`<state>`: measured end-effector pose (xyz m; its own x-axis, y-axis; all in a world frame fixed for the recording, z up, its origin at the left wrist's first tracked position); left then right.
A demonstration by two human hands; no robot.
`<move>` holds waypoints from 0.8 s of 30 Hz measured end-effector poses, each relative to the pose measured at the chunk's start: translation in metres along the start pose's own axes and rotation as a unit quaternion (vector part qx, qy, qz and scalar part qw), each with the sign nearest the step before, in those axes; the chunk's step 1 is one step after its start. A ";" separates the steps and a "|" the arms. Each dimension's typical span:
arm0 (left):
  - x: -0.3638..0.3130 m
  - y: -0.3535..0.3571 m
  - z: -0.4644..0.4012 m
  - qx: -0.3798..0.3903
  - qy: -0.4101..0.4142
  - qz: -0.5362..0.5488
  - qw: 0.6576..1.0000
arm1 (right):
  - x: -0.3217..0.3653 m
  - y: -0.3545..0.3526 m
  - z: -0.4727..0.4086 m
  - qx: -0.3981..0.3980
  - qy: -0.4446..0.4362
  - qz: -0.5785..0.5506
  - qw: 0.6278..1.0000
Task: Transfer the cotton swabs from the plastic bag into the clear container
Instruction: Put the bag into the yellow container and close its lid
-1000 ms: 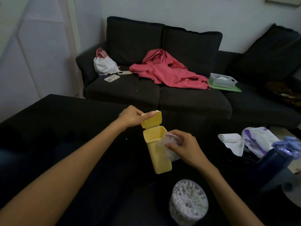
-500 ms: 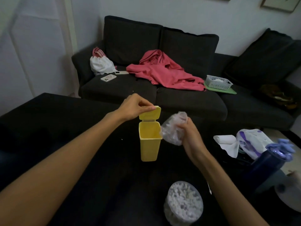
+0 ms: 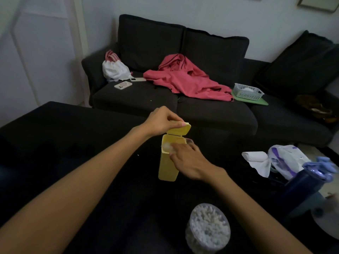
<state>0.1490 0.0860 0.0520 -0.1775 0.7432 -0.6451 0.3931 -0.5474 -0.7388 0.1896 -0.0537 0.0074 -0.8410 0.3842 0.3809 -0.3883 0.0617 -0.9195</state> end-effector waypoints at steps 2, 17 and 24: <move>-0.001 0.001 0.001 -0.002 -0.004 0.009 1.000 | -0.002 0.004 -0.003 0.065 0.022 0.063 0.996; 0.000 0.009 0.010 0.029 -0.004 0.023 0.999 | -0.026 0.005 0.003 -0.164 0.072 0.005 0.984; 0.005 0.012 0.027 0.049 0.014 0.000 0.999 | -0.050 0.015 0.030 -0.263 0.026 -0.256 0.930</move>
<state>0.1285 0.0726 0.0351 -0.1511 0.7527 -0.6408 0.3033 -0.5816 -0.7548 0.2143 -0.0992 -0.0224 -0.5718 0.2246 0.7891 -0.4830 0.6853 -0.5450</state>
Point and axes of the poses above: each hand's wrist, its own z-axis away from the middle knuckle, its own y-axis out of the palm, x = y × z, the point moved 2 cm from there along -z, towards the middle knuckle, and after that the axes turned 6 degrees about -z, right-handed, at the moved point
